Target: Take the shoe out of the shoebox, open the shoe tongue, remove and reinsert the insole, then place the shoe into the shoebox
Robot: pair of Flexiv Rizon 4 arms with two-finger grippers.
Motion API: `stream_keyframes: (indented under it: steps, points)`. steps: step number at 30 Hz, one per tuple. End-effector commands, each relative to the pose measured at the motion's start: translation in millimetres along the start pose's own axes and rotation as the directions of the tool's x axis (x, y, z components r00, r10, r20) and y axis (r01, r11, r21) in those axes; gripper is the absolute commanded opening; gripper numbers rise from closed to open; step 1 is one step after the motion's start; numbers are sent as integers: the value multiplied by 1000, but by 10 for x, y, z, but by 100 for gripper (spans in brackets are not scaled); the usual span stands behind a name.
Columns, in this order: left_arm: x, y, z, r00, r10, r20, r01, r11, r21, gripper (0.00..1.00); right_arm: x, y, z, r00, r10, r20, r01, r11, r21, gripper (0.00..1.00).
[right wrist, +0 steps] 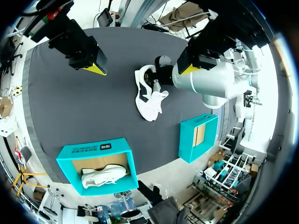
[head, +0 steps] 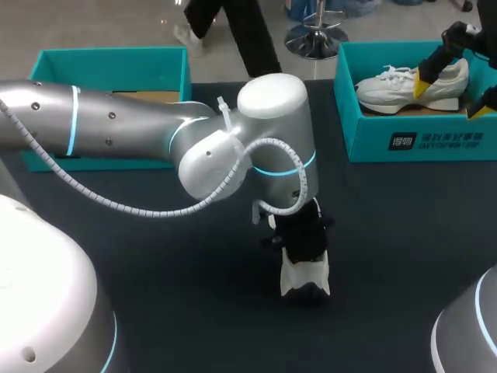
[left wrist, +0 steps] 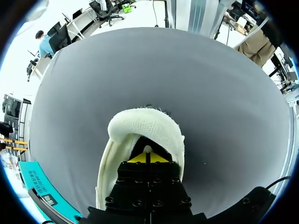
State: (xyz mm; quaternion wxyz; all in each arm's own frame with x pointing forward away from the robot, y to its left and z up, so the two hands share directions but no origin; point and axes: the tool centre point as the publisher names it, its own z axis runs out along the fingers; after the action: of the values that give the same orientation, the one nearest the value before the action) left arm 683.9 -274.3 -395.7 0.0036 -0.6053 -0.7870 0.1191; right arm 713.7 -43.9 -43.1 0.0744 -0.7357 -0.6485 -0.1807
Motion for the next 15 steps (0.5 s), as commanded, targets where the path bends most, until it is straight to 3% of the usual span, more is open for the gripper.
stream_keyframes:
  steps: [1, 6, 11, 15]
  points:
    - [-73, -34, 226, 999, 14, -38, -15, 999, -36, 0, 15, 21, -2, 1000, 1, 3, -1, 1000, 5, 100]
    - [-69, -45, 124, 999, 27, -30, -29, 999, -40, 0, 15, 21, -2, 1000, 1, 3, -1, 1000, 5, 100]
    - [-93, -5, -93, 998, 59, -19, -60, 994, -94, 0, 15, 21, -2, 1000, 1, 3, -1, 1000, 5, 100]
    - [-96, 8, -125, 996, 79, -30, -83, 988, -129, 0, 15, 21, -2, 1000, 1, 3, -1, 1000, 5, 100]
